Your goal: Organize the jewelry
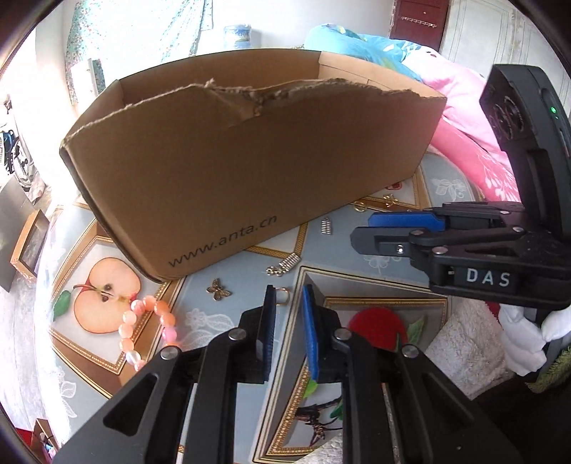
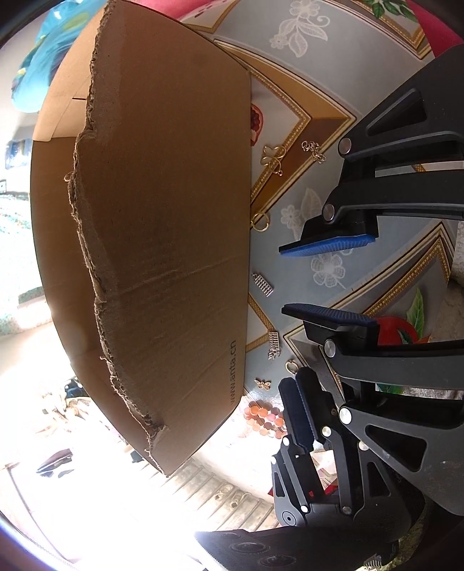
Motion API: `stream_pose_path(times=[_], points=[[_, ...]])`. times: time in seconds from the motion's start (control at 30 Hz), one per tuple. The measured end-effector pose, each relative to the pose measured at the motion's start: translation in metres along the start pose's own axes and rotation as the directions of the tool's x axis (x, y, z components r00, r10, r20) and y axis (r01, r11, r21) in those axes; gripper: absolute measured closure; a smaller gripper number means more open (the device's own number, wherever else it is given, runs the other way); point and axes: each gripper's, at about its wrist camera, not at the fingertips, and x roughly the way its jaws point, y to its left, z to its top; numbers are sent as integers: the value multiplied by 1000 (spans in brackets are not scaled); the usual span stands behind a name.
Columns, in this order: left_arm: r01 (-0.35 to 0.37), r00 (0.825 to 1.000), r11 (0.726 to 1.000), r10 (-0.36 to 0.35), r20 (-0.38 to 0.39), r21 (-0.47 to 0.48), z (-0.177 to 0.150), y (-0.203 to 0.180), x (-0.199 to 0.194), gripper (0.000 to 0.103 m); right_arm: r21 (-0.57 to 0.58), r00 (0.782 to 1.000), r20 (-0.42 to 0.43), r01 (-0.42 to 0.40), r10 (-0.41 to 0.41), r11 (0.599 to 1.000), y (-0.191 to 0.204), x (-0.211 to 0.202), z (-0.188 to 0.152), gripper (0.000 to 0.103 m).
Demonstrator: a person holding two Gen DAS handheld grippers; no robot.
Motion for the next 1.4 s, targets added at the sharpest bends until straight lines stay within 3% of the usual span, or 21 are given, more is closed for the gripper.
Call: stream_pose_path(times=[0.47,0.67,1.4], points=[[17,995,993,-28,-93,-113,3,7,3,89,13,1000,-1,5,-5,1000,2,8,-1,76],[28,996,990,-40,-84,-138,5,7,6,89,13,1000,-6,2,-2,1000,3,12,-1,76],[-66,994,993,57,-90,-98,24,-19,27,89,49,1000,11,-5,5,999,-15,5,-5,76]])
